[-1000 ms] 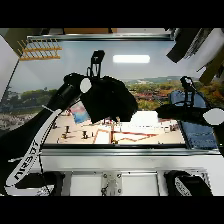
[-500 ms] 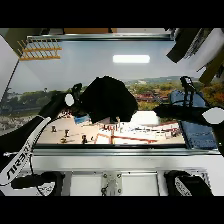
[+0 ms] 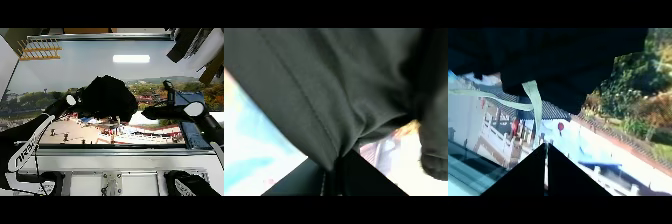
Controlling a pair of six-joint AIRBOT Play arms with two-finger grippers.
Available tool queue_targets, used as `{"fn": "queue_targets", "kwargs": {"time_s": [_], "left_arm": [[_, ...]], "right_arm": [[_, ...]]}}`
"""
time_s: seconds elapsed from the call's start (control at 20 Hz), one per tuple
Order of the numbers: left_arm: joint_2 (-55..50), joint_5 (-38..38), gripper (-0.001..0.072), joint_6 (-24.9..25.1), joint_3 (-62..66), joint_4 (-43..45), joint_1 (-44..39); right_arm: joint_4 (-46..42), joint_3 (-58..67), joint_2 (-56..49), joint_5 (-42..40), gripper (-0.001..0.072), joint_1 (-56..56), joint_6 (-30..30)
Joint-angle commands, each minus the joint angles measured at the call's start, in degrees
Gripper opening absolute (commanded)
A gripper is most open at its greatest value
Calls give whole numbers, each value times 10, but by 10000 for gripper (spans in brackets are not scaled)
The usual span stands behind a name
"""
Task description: Fold the clothes and pants, and hang the long-sleeved shirts on hangers.
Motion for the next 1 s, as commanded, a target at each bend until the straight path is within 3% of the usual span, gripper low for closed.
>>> {"fn": "queue_targets", "kwargs": {"time_s": [0.0, 0.05, 0.25, 0.4, 0.65, 0.85, 0.9, 0.95], "left_arm": [[18, -17, 26, 20, 10, -8, 25], [22, -19, 26, 23, 10, -8, 29], [23, -21, 26, 23, 10, -9, 31], [23, -21, 26, 24, 10, -8, 32], [23, -21, 26, 23, 10, -8, 32], [23, -21, 26, 23, 10, -8, 32], [23, -21, 26, 23, 10, -8, 32], [23, -21, 25, 23, 10, -8, 32]], "right_arm": [[42, 1, -81, -111, 481, 69, 0], [78, 4, -110, -127, 612, 79, 0], [162, 45, -209, -131, 602, 104, -31], [170, 87, -259, -147, 586, 122, -35], [185, 141, -312, -182, 586, 142, -34], [249, 151, -326, -240, 573, 146, -34], [261, 151, -326, -253, 441, 146, -35], [266, 152, -325, -264, 234, 146, -34]]}}
